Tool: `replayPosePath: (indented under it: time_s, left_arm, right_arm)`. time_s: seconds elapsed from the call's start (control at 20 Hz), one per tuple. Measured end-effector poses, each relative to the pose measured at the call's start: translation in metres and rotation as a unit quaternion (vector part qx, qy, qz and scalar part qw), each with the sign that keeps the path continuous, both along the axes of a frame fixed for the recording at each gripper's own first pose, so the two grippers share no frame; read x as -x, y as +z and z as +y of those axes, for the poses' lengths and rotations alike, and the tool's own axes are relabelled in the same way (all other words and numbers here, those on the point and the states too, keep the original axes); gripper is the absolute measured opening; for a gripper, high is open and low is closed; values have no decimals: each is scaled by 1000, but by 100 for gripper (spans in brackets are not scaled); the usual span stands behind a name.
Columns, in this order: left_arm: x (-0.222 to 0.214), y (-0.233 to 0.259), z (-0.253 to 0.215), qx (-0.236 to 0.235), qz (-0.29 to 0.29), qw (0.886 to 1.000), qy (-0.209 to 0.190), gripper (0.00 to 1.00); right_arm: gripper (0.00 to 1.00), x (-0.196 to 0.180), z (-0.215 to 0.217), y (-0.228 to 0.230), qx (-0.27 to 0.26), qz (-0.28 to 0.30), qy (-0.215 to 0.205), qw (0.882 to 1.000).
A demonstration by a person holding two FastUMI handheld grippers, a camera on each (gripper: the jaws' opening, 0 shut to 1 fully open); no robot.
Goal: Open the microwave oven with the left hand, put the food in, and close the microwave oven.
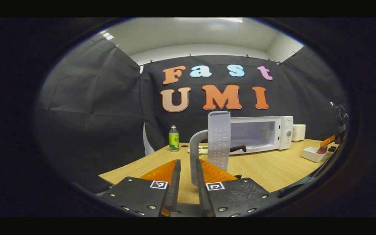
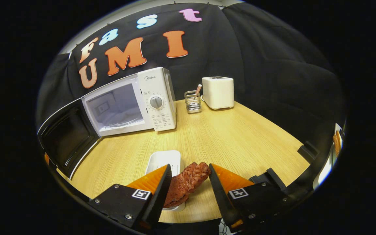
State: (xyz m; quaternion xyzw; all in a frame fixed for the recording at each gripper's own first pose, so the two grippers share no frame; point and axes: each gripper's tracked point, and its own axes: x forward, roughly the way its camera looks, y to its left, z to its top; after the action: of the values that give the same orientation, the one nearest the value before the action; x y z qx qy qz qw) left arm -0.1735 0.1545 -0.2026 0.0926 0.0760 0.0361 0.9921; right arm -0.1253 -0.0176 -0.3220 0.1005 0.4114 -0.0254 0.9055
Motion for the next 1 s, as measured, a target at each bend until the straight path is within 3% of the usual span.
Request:
replayPosePath:
  time_s: [0.2,0.3,0.4,0.45,0.55,0.65,0.95,1.0]
  left_arm:
    - [-4,10,8,-2,-6,1000,8,40]
    - [-2,23,18,-5,-25,999,20,48]
    - [-3,31,36,-23,-33,998,44,52]
    - [-3,34,43,-30,-34,998,54,65]
    - [-4,39,55,-40,-34,996,71,69]
    - [-12,41,61,-50,-36,995,80,74]
    - [-30,26,63,-42,-12,996,76,74]
    - [-31,21,64,-38,1,996,76,74]
  right_arm:
    - [65,-2,6,-4,-80,9,-29,996]
    - [57,0,13,-3,-107,8,-29,994]
    - [42,-2,15,1,-124,1,-28,992]
    - [35,-4,16,4,-132,-5,-26,991]
    - [26,-11,21,17,-154,-21,-24,988]
    - [18,-18,24,22,-155,-29,-25,987]
    - [14,-35,33,44,-103,-57,0,993]
    - [10,-39,36,49,-101,-62,6,993]
